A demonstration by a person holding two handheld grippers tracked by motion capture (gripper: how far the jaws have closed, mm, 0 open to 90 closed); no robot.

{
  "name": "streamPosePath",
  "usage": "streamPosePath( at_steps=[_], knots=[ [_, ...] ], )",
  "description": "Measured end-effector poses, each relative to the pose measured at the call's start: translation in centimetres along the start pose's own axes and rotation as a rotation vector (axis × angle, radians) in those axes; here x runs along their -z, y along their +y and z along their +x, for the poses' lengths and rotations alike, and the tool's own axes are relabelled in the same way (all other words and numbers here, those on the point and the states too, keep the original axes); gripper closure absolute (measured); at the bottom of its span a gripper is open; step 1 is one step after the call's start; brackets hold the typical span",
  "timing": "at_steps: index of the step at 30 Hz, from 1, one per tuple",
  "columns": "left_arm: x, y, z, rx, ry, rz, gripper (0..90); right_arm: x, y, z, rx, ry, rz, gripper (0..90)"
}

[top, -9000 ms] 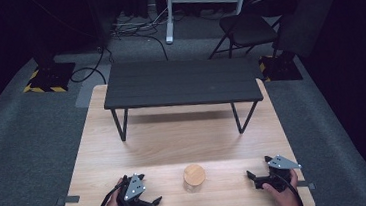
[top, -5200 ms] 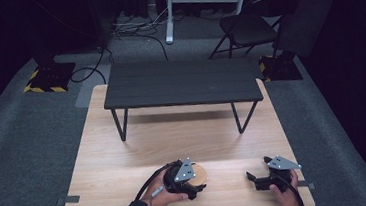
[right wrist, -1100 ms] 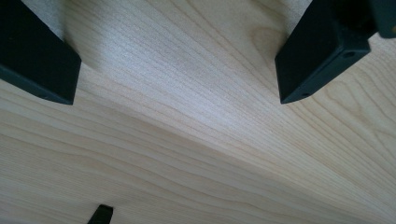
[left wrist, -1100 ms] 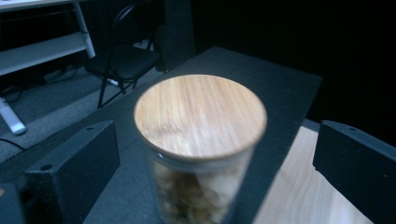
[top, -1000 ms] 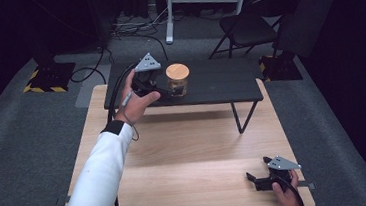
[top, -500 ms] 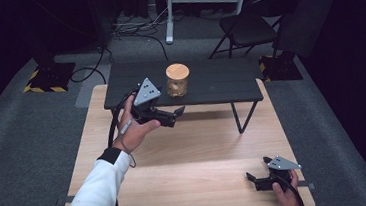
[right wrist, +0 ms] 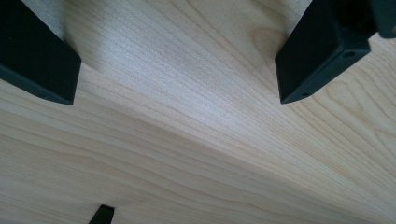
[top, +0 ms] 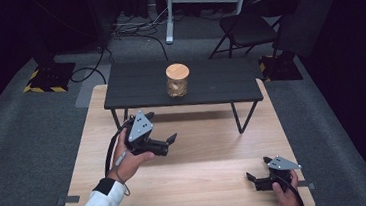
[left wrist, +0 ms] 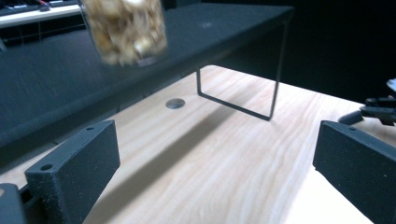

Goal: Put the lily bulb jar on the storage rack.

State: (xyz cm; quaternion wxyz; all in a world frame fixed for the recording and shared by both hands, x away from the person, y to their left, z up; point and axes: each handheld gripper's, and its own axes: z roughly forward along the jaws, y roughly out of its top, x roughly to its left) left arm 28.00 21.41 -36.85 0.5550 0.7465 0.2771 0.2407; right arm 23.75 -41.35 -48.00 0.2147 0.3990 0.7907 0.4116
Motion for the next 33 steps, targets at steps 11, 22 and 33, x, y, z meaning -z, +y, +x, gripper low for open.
streamPosePath(
  at_steps=[11,22,33],
  knots=[
    [0.1,-5.4,-1.8,0.019,0.003,0.054,0.4,0.0,0.0,0.0,0.0,0.0,0.0,0.0],
    [0.2,-9.4,-3.1,0.032,-0.001,0.109,0.4,0.0,0.0,0.0,0.0,0.0,0.0,0.0],
    [-0.5,-11.0,-3.9,0.029,-0.017,0.237,0.5,0.0,0.0,0.0,0.001,0.0,0.0,0.0]
  ],
)
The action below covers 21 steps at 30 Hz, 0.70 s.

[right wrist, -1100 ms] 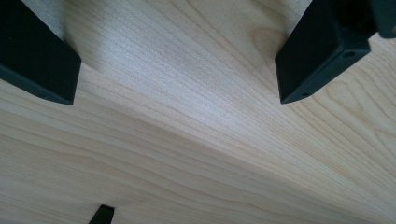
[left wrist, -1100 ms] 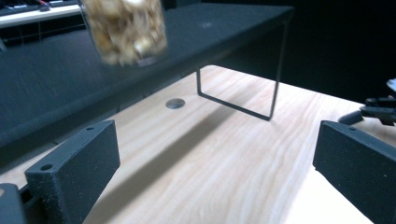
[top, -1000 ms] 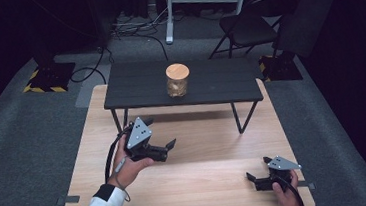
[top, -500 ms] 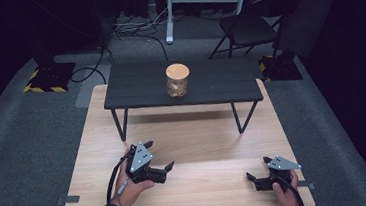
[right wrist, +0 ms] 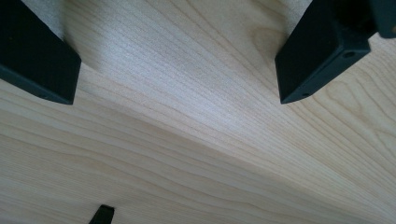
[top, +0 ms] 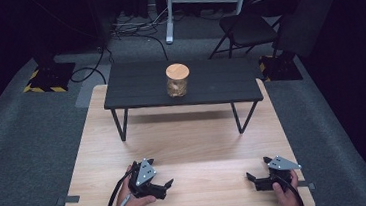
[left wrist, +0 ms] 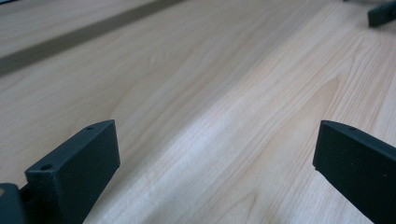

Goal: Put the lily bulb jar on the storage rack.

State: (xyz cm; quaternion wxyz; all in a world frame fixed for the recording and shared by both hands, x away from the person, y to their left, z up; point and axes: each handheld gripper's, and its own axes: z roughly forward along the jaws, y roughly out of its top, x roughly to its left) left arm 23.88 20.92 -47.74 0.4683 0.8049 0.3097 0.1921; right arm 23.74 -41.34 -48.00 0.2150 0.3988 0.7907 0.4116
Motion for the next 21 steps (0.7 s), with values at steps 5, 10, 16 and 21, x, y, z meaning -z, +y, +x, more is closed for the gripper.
streamPosePath(
  at_steps=[5,10,16,21],
  knots=[
    [-0.6,-0.1,-0.4,0.006,0.004,0.03,0.6,0.0,0.0,0.0,0.0,0.0,0.0,0.0],
    [-1.3,-0.2,-1.1,-0.009,0.016,0.071,0.4,0.0,0.0,0.0,0.0,0.0,0.0,0.0],
    [-1.6,-0.2,-0.7,0.016,-0.004,0.076,0.4,0.0,0.0,0.0,0.0,0.0,0.0,0.0],
    [-1.6,-0.2,-0.6,0.012,-0.011,0.076,0.3,0.0,0.0,0.0,0.0,0.0,0.0,0.0]
  ],
)
